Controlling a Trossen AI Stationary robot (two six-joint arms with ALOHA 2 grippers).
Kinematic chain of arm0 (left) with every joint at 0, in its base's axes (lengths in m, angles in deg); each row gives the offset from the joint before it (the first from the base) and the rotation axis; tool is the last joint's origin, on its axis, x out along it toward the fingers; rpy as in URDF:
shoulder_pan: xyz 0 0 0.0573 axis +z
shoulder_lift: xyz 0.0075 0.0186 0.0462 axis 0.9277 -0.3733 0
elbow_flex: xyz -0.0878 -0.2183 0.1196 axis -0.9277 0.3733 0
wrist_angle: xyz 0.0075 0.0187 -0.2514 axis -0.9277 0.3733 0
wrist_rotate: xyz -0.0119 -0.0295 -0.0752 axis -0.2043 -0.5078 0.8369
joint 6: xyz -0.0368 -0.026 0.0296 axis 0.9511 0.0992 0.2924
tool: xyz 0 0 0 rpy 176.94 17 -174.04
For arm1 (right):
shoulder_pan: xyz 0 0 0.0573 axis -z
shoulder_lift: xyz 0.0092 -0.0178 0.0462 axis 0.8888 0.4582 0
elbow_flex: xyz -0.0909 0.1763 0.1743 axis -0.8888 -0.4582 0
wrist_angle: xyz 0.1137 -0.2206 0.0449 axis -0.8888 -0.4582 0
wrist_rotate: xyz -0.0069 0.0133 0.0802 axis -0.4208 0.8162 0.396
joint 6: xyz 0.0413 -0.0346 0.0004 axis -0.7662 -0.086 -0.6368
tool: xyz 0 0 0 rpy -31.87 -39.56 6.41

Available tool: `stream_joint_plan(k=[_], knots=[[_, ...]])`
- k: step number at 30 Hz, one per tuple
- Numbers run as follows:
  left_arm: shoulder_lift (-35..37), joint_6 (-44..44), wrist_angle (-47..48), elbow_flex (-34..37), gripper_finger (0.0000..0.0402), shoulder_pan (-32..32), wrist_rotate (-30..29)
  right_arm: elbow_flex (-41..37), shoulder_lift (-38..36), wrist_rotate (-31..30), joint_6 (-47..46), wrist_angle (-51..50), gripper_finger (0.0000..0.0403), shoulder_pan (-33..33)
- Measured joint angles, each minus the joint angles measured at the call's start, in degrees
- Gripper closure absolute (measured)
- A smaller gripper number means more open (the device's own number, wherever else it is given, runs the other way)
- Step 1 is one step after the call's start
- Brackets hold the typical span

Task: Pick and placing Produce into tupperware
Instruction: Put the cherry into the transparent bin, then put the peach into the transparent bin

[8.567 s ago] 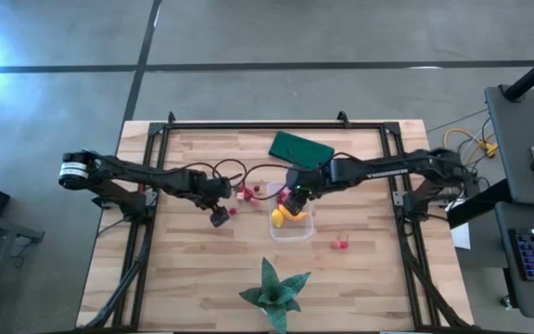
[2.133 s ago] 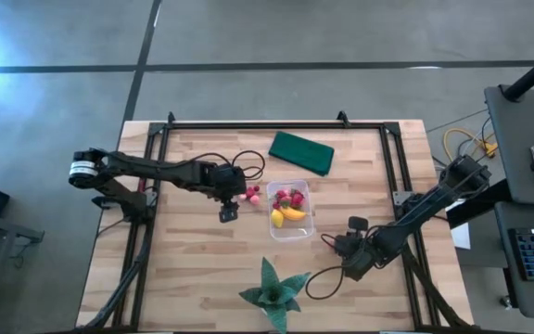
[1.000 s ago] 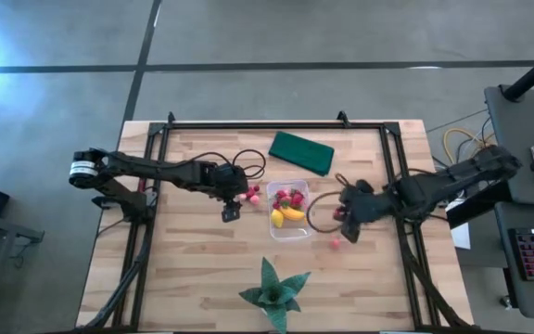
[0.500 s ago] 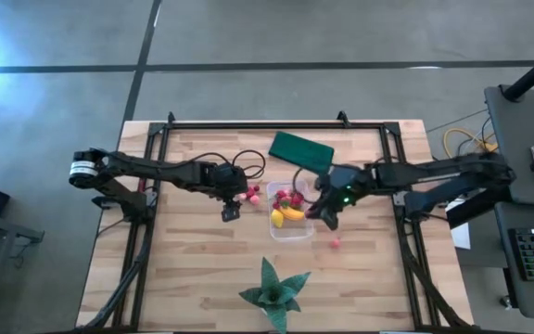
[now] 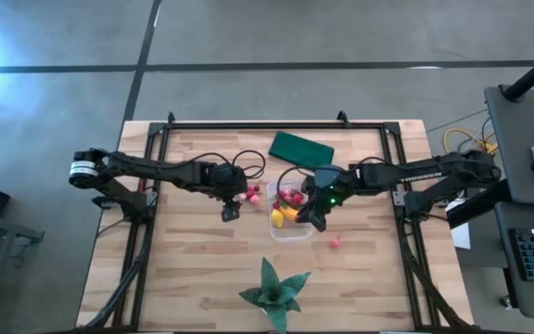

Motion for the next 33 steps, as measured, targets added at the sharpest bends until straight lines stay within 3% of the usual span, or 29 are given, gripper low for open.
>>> stream_joint_plan(k=[9, 13, 19, 28, 33], knots=[[0.0, 0.0, 0.7, 0.0, 0.0166, 0.0, 0.1, 0.0, 0.0, -2.0, -1.5, -0.6, 0.0192, 0.5], [0.0, 0.0, 2.2, 0.0, 0.0166, 0.0, 0.2, 0.0, -2.2, -3.3, -1.6, -7.7, 0.0163, 0.0], [0.0, -0.8, 2.5, 0.1, 0.0166, 0.0, 0.2, 0.0, -7.1, -14.2, -2.8, -22.5, 0.0152, -4.4], [0.0, -7.9, 1.0, 0.5, 0.0166, 0.0, 0.2, 0.0, -13.2, -32.8, -11.1, -31.9, 0.0157, -12.4], [0.0, -11.9, -5.9, 3.6, 0.0166, 0.0, 0.1, -0.1, -14.2, -39.7, -16.6, -36.6, 0.0163, -15.8]])
